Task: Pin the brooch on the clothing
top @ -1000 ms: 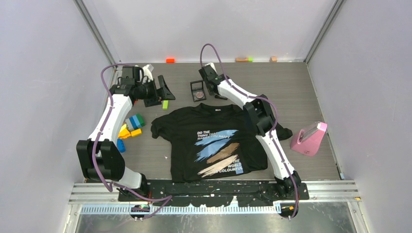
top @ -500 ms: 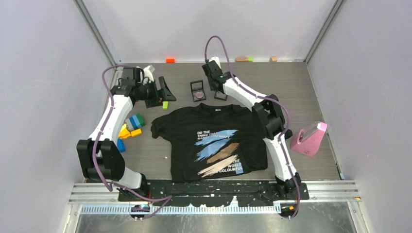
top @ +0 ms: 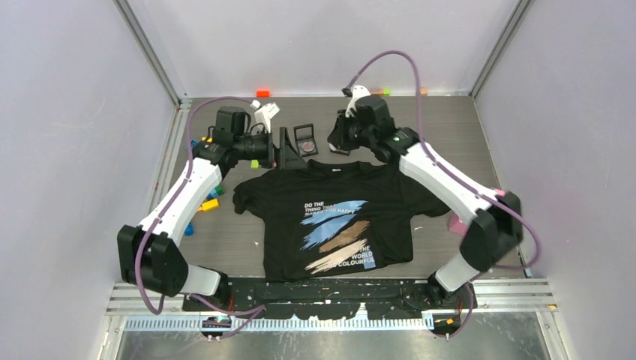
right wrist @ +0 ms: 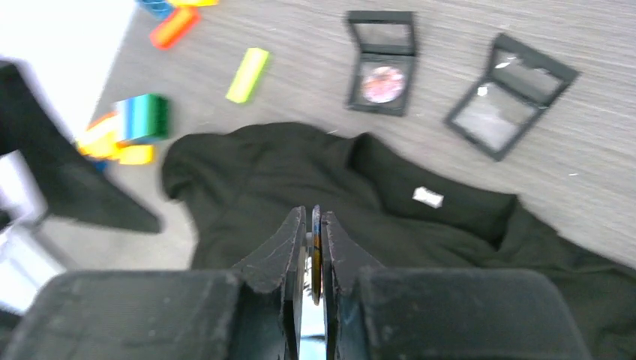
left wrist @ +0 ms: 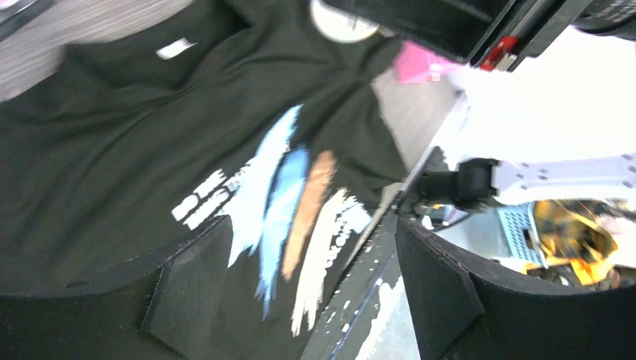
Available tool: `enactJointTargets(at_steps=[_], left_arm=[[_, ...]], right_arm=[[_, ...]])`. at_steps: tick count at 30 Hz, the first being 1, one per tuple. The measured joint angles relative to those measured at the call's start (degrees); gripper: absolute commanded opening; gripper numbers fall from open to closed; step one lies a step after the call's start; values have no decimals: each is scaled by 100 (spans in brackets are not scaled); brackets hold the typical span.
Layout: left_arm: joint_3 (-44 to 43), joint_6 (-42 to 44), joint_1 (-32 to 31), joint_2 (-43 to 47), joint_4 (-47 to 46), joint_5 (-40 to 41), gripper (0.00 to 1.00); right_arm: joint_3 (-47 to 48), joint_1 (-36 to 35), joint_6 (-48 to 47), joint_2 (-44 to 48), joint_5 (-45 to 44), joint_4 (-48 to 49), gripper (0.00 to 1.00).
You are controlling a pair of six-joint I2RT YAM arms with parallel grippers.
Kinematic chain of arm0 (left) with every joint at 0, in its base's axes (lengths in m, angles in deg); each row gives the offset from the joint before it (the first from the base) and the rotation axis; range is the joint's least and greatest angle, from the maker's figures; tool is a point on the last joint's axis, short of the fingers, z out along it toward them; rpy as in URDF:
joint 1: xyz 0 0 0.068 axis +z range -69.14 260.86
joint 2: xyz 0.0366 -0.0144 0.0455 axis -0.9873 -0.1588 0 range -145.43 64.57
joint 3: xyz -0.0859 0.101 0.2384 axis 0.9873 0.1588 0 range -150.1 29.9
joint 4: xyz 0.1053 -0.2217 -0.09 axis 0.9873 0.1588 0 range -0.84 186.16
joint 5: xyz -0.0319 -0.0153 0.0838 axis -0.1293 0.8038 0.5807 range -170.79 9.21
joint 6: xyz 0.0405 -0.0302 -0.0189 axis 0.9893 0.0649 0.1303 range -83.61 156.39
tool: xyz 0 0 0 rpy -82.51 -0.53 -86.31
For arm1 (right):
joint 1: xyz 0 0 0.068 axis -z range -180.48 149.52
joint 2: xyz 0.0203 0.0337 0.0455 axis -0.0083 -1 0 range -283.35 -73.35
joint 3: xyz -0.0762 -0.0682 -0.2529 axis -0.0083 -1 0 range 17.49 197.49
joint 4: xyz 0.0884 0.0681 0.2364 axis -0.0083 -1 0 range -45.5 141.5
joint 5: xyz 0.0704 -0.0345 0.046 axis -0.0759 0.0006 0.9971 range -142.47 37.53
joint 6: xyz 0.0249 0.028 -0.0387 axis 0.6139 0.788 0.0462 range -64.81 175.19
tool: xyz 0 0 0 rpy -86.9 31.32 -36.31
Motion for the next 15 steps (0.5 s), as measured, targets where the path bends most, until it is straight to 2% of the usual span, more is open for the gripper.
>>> enactJointTargets(at_steps=[6, 12, 15], left_arm=[[271, -437, -442, 396, -1023, -1228, 79], [476, -664, -1158, 629, -1729, -1982, 70], [514, -710, -1314, 765, -1871, -2194, 66]], right_arm=[[-1475, -2, 726, 1797, 1528, 800, 1], [-2070, -4, 1456, 2557, 2664, 1320, 1], [-2188, -7, 1764, 2708, 3097, 1683, 1]])
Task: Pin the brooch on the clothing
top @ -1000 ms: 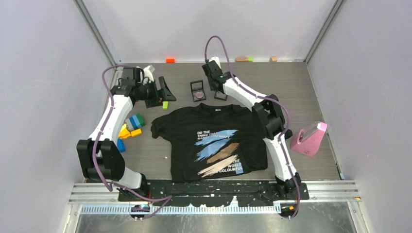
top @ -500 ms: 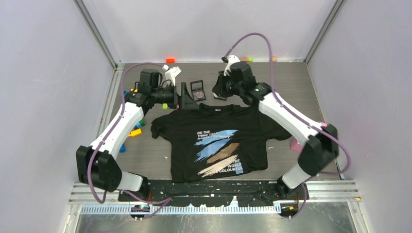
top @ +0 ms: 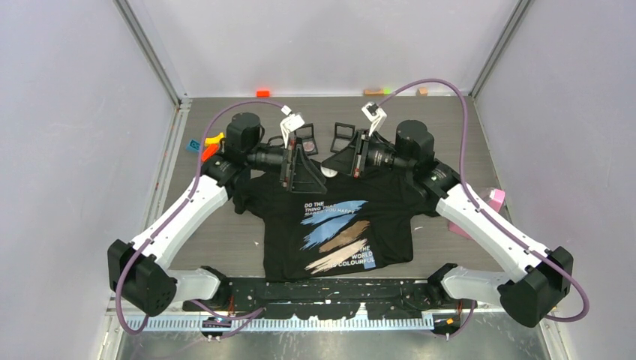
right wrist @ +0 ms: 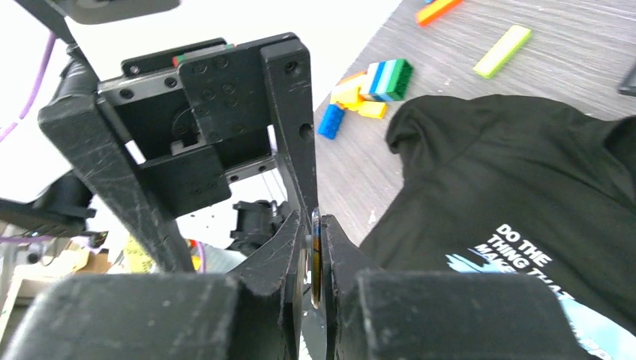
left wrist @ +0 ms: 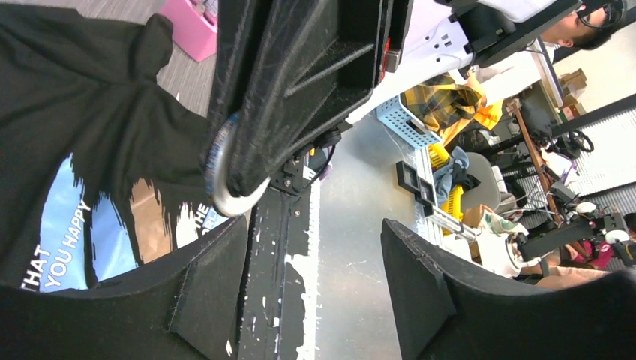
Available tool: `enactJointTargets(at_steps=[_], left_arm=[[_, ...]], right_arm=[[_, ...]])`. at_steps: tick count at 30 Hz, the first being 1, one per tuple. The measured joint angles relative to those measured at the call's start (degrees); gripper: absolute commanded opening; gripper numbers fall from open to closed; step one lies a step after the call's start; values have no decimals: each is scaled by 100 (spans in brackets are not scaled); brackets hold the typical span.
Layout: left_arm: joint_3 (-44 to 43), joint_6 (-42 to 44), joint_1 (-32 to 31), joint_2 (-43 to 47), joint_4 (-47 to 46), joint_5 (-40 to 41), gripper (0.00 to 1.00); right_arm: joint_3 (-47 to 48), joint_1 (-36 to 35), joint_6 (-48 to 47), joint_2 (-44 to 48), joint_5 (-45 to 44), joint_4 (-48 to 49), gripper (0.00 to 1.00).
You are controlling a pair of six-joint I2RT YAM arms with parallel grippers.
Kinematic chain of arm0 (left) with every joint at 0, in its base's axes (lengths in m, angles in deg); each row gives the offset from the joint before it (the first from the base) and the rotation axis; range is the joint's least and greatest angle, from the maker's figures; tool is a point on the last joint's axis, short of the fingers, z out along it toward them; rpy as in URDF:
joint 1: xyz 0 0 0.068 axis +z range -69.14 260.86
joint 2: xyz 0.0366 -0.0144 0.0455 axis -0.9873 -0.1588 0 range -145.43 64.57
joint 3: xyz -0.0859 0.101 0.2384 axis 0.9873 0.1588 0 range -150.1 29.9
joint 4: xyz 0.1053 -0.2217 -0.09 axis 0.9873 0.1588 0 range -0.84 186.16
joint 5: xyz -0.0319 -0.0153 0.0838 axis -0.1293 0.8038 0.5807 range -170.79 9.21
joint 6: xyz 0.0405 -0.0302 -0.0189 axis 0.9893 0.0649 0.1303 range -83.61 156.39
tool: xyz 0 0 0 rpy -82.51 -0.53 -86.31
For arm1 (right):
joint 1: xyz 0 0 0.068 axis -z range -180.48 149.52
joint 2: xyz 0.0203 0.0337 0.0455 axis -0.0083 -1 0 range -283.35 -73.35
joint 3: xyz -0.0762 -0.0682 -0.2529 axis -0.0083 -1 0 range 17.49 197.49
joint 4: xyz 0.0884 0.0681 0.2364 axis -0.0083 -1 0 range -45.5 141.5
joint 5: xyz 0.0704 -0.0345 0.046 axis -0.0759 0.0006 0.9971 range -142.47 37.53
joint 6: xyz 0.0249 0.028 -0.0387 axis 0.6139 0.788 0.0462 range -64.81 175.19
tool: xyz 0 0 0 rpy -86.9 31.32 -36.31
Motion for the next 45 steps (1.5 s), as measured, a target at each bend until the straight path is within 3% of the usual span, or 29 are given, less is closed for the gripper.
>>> enactJointTargets(at_steps=[11, 21, 30, 33, 39, 41, 43, 45], left_arm=[[42, -214, 2, 55, -404, -234, 61], [197, -531, 2, 98, -833, -286, 36], [249, -774, 2, 133, -1200, -295, 31], [273, -831, 2, 133, -1274, -299, 24], [306, -935, 2, 136, -1373, -339, 0], [328, -977, 2, 136, -1370, -363, 0], [334, -984, 2, 136, -1375, -369, 0], [337, -984, 2, 136, -1375, -369, 0]], right_arm=[[-59, -4, 330, 140, 632, 195, 1], [-66, -4, 621, 181, 927, 553, 1], [-70, -4, 664, 181, 1086, 619, 1], [-70, -4, 664, 181, 1145, 616, 0], [-125, -2, 673, 181, 1259, 719, 0], [-144, -4, 664, 181, 1283, 765, 4], [-166, -4, 664, 184, 1300, 804, 16], [-181, -4, 662, 188, 1298, 824, 36]])
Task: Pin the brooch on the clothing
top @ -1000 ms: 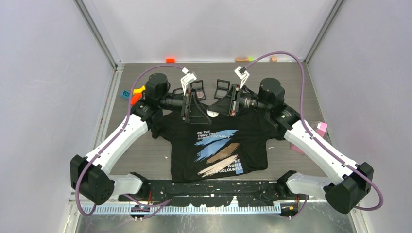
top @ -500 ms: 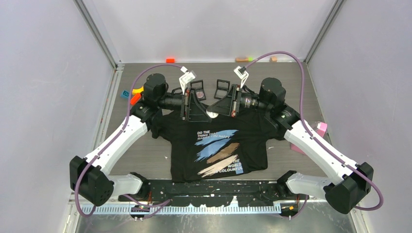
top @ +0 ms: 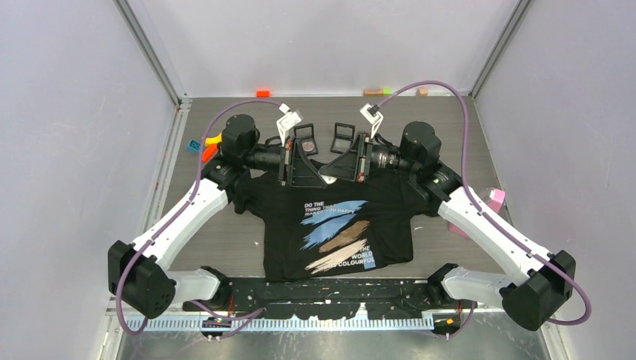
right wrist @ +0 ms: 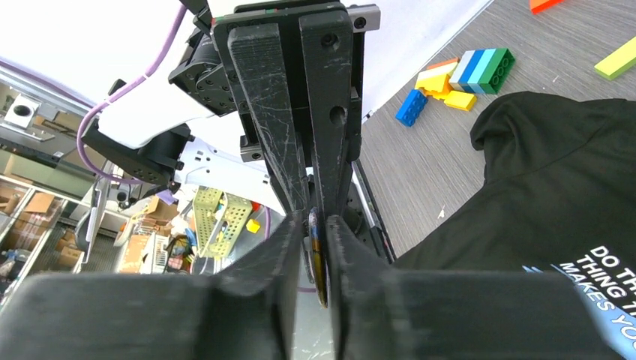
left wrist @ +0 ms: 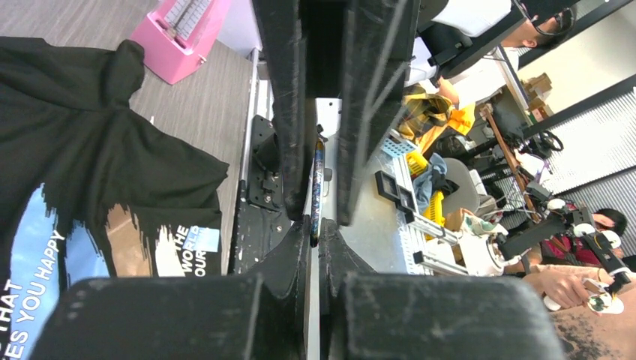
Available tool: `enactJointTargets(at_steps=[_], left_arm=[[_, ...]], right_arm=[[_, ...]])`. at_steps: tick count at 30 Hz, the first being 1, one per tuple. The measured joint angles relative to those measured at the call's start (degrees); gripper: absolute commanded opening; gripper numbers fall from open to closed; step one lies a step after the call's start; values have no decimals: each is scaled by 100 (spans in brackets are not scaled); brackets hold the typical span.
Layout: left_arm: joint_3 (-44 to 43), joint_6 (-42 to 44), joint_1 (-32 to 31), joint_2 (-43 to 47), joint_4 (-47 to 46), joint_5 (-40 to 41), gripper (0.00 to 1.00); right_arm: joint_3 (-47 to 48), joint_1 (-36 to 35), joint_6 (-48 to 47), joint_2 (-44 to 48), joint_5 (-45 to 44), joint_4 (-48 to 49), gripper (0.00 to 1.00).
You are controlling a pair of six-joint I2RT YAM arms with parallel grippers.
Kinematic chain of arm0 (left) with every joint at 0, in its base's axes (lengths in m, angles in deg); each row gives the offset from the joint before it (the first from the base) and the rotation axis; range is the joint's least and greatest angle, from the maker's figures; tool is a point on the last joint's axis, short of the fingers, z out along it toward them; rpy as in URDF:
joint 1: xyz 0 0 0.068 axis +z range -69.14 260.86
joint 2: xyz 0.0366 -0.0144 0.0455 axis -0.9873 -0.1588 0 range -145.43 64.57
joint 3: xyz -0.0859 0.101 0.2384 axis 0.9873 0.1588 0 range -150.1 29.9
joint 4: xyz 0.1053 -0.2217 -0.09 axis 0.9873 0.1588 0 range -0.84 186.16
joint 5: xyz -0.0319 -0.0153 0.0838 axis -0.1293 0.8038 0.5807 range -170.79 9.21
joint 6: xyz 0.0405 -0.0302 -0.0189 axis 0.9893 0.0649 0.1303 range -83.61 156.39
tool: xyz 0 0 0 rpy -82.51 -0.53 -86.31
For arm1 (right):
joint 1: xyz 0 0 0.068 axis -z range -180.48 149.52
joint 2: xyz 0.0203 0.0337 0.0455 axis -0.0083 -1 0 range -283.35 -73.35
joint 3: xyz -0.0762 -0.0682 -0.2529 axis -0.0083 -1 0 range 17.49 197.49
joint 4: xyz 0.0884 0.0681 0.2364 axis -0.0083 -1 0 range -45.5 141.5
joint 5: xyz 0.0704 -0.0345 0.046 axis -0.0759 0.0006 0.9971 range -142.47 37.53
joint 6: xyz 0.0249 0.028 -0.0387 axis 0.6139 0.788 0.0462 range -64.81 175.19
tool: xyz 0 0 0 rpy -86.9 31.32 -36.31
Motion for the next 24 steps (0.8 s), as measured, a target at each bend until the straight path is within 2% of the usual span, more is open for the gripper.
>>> enactJointTargets(at_steps=[1, 2, 3, 6, 11, 17, 24], left_arm=[[0, 15, 0, 0, 0, 2, 0], [0, 31, 0, 0, -7, 39, 0], [0, 48, 0, 0, -4, 66, 0], [11, 94, 22, 26, 7, 179, 0], [17, 155, 157, 48, 4, 260, 0], [46, 170, 236, 48, -15, 293, 0], [127, 52, 236, 50, -149, 282, 0]], right_arm=[[-13, 0, 7, 4, -15, 15, 49], [-39, 0, 20, 22, -52, 20, 55], [-83, 0, 46, 52, -107, 24, 68], [-267, 0, -7, 219, -372, 24, 74], [-592, 0, -17, 557, -730, 138, 72], [-1084, 0, 144, 721, -990, 688, 63], [-1211, 0, 210, 828, -1231, 1021, 53]])
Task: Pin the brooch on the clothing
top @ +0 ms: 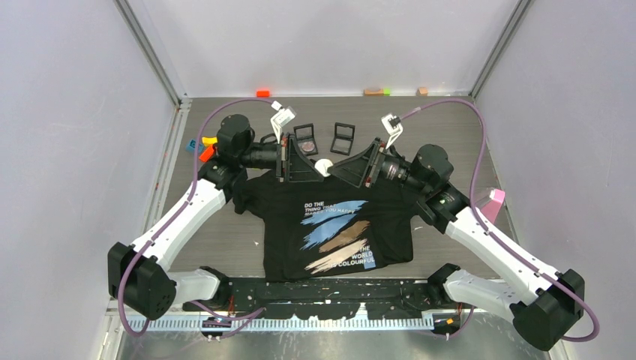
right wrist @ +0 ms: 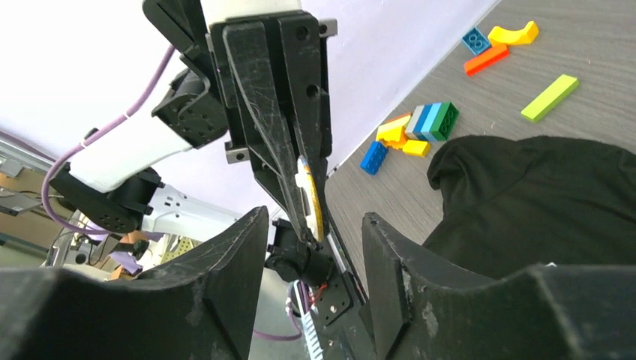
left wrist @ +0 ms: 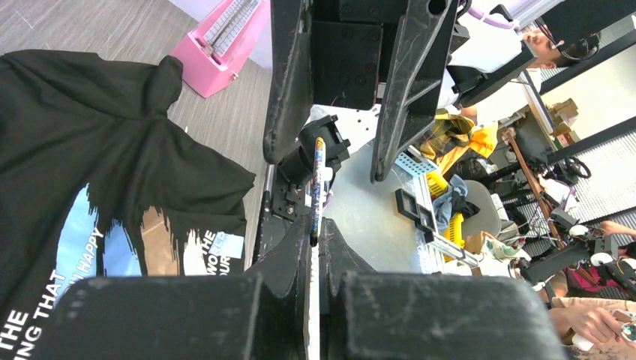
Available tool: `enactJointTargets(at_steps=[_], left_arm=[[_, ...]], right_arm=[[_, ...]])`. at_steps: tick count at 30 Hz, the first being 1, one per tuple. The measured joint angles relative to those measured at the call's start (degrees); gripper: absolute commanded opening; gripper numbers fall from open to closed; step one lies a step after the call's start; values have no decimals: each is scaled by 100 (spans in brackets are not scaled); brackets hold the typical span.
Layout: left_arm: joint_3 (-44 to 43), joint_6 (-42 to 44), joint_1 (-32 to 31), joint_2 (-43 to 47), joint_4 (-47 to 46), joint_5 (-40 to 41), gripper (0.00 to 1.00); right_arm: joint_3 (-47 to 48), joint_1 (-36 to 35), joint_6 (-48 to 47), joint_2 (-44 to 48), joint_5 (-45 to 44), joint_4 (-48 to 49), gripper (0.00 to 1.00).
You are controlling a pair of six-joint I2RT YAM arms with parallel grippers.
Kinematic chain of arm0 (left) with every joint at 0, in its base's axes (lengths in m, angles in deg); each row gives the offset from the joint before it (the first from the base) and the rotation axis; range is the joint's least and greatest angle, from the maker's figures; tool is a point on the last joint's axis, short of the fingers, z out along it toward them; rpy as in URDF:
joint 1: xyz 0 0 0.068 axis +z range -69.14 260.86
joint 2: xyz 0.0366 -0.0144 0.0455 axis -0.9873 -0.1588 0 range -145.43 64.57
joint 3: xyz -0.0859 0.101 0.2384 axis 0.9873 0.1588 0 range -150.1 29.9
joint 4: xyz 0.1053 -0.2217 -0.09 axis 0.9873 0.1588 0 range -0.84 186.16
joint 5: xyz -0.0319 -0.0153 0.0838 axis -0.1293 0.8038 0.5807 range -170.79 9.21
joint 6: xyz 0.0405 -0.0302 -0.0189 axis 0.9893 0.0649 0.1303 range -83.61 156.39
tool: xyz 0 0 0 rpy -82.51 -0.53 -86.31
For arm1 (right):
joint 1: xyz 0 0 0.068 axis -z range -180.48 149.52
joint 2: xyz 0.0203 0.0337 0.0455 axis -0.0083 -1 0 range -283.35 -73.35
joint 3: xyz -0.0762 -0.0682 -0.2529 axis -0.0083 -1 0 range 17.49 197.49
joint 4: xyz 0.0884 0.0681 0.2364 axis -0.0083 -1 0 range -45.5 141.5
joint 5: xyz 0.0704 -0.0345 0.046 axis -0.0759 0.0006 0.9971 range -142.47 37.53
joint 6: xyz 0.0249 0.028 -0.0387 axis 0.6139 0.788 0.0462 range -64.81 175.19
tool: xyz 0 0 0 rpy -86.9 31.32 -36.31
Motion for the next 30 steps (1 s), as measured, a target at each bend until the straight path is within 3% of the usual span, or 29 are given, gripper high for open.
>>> enactJointTargets(at_steps=[10, 19, 20, 23, 24, 27, 30], left_arm=[[11, -50, 0, 0, -153, -46, 0], [48, -173, 2, 0, -295, -118, 0], [55, -190, 2, 0, -306, -146, 9], [55, -236, 2, 0, -345, -175, 46], [55, -225, 2, 0, -356, -181, 53], [52, -186, 2, 0, -341, -203, 58], [52, -127, 2, 0, -251, -208, 53]], right_arm=[[-13, 0, 85, -24, -37, 343, 35], [-13, 0, 138, -133, 20, 487, 7], [-13, 0, 125, -133, 31, 485, 2], [-13, 0, 52, -131, 61, 472, 1], [4, 0, 2, -131, 50, 385, 0], [35, 2, -107, -129, 48, 208, 0], [129, 55, -262, -129, 105, -96, 0]])
